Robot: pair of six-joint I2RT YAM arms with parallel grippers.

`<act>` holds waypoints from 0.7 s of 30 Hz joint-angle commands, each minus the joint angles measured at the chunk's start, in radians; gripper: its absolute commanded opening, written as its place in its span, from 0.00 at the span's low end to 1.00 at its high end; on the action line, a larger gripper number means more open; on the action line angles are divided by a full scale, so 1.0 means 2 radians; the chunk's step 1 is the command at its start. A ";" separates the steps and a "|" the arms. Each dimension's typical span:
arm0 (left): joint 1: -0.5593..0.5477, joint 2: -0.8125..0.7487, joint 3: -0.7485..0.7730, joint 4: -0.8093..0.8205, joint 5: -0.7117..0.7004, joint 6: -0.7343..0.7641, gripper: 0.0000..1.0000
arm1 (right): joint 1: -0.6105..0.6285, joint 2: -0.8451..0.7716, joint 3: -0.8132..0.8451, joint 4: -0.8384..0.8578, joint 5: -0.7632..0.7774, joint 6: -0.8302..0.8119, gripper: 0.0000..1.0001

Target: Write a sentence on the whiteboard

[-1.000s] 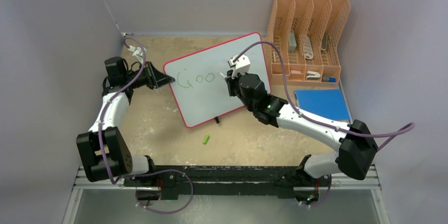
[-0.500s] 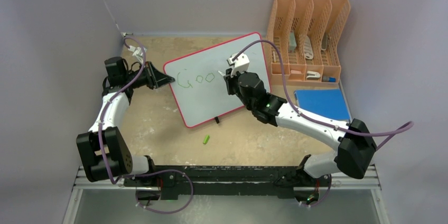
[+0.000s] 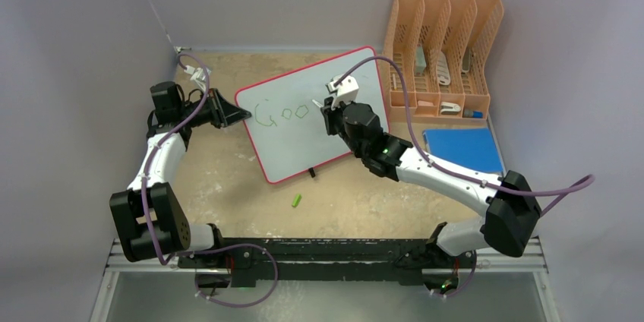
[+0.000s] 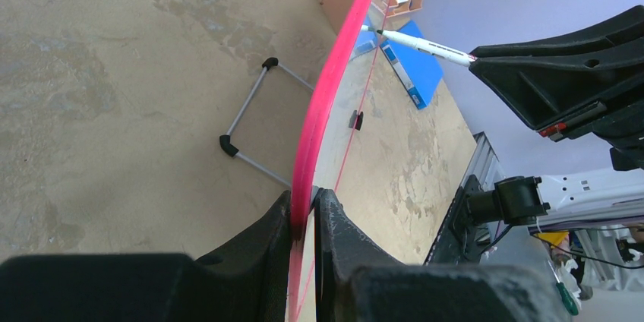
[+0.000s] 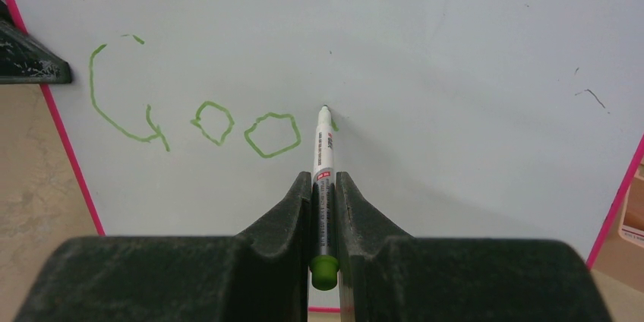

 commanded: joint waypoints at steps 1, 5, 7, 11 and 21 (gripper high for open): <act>-0.012 -0.002 0.003 -0.012 -0.018 0.013 0.00 | -0.002 0.002 0.023 0.020 -0.011 -0.009 0.00; -0.012 -0.002 0.003 -0.011 -0.018 0.013 0.00 | -0.001 0.006 0.025 0.017 -0.021 -0.012 0.00; -0.012 -0.002 0.003 -0.012 -0.018 0.013 0.00 | -0.001 0.007 0.026 0.015 -0.024 -0.013 0.00; -0.012 -0.002 0.003 -0.011 -0.019 0.013 0.00 | -0.001 0.009 0.027 0.010 -0.026 -0.013 0.00; -0.012 -0.002 0.003 -0.010 -0.019 0.013 0.00 | -0.001 0.006 0.024 -0.005 -0.032 -0.015 0.00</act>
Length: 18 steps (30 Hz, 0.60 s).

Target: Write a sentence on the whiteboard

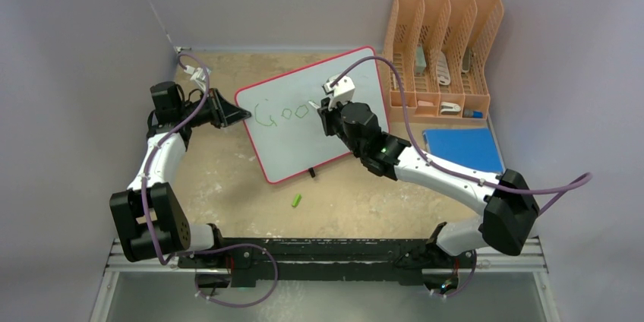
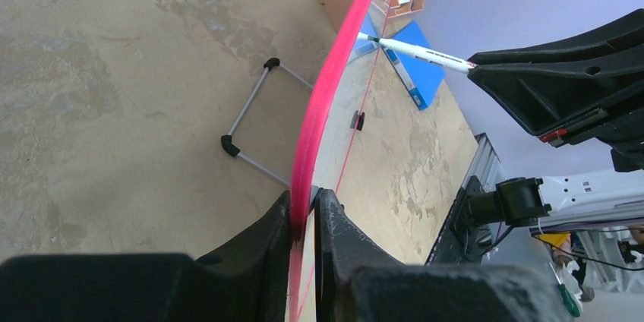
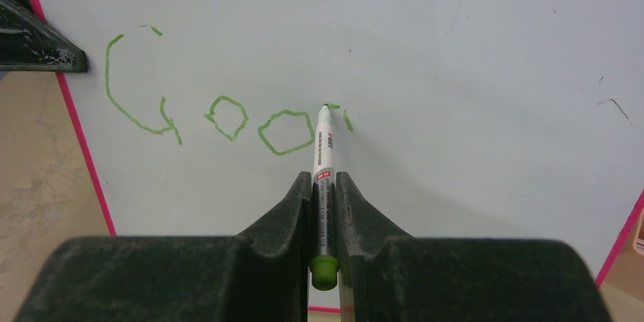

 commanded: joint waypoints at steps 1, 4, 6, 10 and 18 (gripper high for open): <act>-0.011 -0.002 0.003 -0.010 -0.017 0.012 0.00 | -0.001 -0.001 0.017 -0.005 -0.011 -0.008 0.00; -0.011 -0.002 0.003 -0.011 -0.017 0.012 0.00 | 0.000 -0.004 0.014 -0.010 -0.014 -0.008 0.00; -0.012 -0.002 0.003 -0.011 -0.018 0.012 0.00 | 0.000 -0.005 0.012 -0.013 -0.016 -0.008 0.00; -0.012 -0.002 0.003 -0.011 -0.018 0.012 0.00 | 0.000 -0.007 0.009 -0.018 -0.017 -0.007 0.00; -0.011 -0.002 0.003 -0.011 -0.018 0.012 0.00 | 0.000 -0.013 0.001 -0.030 -0.011 -0.007 0.00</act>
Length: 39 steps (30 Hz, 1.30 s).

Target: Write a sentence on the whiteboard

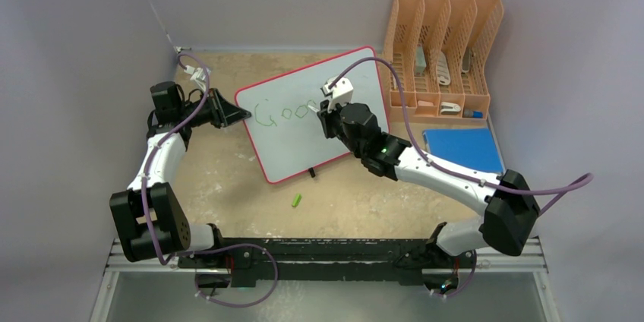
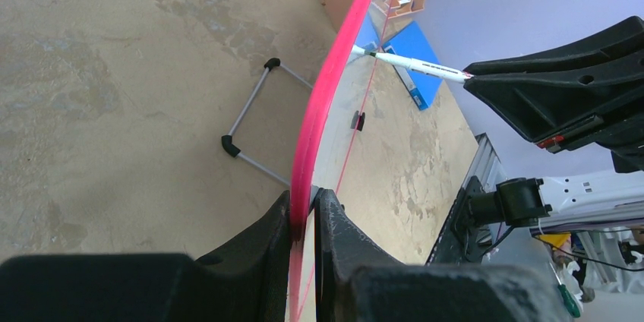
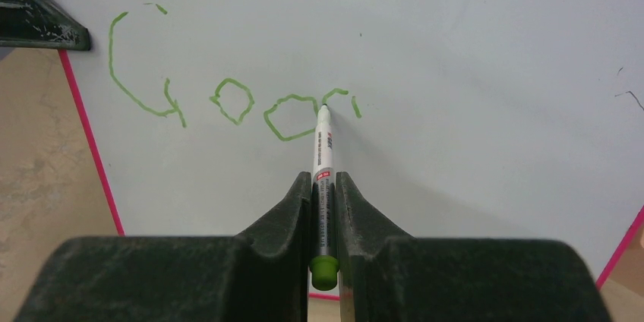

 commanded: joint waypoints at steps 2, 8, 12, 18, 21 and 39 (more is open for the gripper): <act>-0.012 -0.002 0.003 -0.011 -0.017 0.013 0.00 | -0.001 -0.012 0.000 -0.015 0.002 -0.006 0.00; -0.012 -0.002 0.003 -0.012 -0.017 0.013 0.00 | 0.000 -0.015 -0.003 -0.020 0.002 -0.006 0.00; -0.012 -0.002 0.002 -0.012 -0.017 0.013 0.00 | 0.000 -0.017 -0.005 -0.027 0.004 -0.005 0.00; -0.012 -0.002 0.002 -0.012 -0.018 0.013 0.00 | 0.000 -0.019 -0.009 -0.033 0.007 -0.004 0.00; -0.011 -0.002 0.002 -0.012 -0.017 0.013 0.00 | 0.000 -0.020 -0.009 -0.038 0.008 -0.006 0.00; -0.012 -0.002 0.002 -0.011 -0.016 0.013 0.00 | -0.001 -0.014 0.005 -0.036 0.027 -0.014 0.00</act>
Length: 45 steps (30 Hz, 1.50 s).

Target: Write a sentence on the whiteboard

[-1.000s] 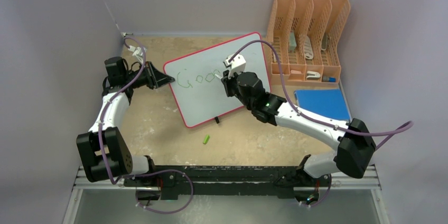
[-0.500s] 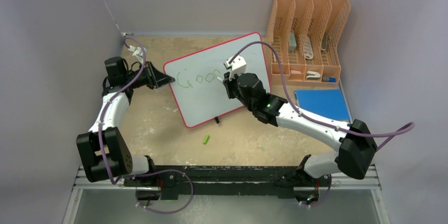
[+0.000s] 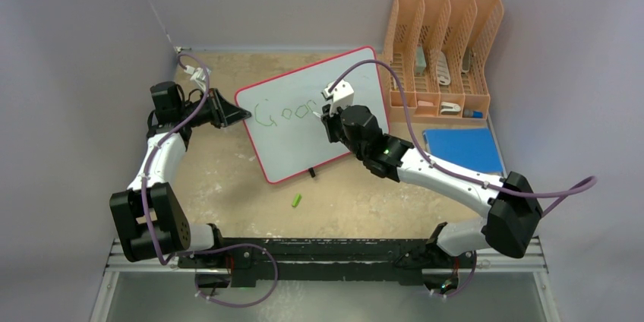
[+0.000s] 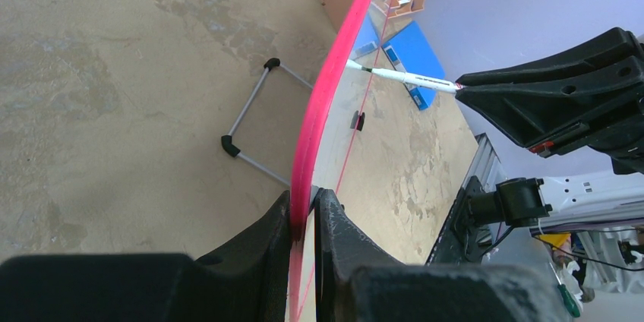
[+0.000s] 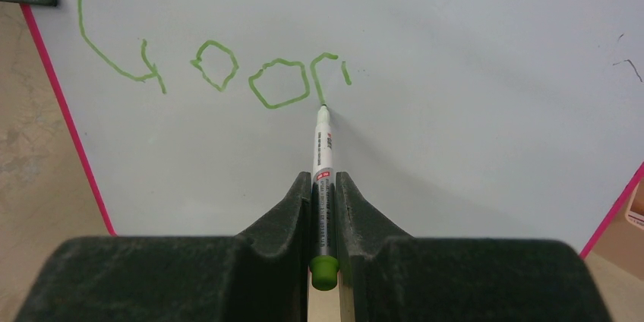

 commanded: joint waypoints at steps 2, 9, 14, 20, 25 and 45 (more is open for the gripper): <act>-0.011 -0.002 0.003 -0.011 -0.016 0.013 0.00 | -0.002 -0.003 0.012 0.005 0.030 -0.012 0.00; -0.012 -0.002 0.002 -0.011 -0.016 0.013 0.00 | -0.005 -0.005 0.015 0.011 0.040 -0.015 0.00; -0.012 -0.002 0.002 -0.011 -0.016 0.013 0.00 | -0.005 -0.003 0.022 0.020 0.038 -0.016 0.00; -0.012 -0.002 0.002 -0.011 -0.016 0.013 0.00 | -0.005 0.007 0.038 0.030 0.038 -0.022 0.00; -0.012 -0.003 0.003 -0.011 -0.016 0.013 0.00 | -0.005 0.012 0.045 0.033 0.038 -0.023 0.00; -0.012 -0.003 0.003 -0.012 -0.017 0.014 0.00 | -0.006 0.030 0.088 0.065 0.039 -0.043 0.00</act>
